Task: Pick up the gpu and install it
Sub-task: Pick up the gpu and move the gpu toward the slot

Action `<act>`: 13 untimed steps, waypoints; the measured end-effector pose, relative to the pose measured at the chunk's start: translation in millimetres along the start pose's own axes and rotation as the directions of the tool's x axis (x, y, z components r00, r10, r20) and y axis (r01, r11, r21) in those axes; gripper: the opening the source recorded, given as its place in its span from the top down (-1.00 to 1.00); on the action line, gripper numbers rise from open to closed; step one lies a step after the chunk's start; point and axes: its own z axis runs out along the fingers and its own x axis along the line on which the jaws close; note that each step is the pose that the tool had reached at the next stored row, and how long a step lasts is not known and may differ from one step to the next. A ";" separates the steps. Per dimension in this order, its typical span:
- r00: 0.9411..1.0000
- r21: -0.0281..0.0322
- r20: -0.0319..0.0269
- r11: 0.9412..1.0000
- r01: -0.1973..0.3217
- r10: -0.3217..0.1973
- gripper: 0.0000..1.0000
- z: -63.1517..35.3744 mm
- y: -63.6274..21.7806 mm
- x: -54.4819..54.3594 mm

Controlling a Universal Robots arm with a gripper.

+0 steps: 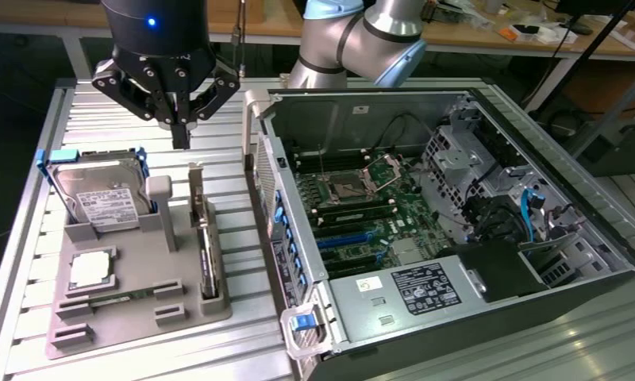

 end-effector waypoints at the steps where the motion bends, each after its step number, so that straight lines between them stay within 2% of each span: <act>1: 1.000 0.000 0.000 1.000 0.000 0.000 0.79 0.0 0.0 0.0; 8: 1.000 0.000 0.000 1.000 0.000 0.000 0.79 0.0 0.0 0.0; 10: 1.000 0.000 0.004 1.000 0.000 0.000 0.79 0.0 -0.2 0.5; 13: 1.000 0.000 0.005 1.000 0.000 0.000 0.79 0.0 -0.1 0.5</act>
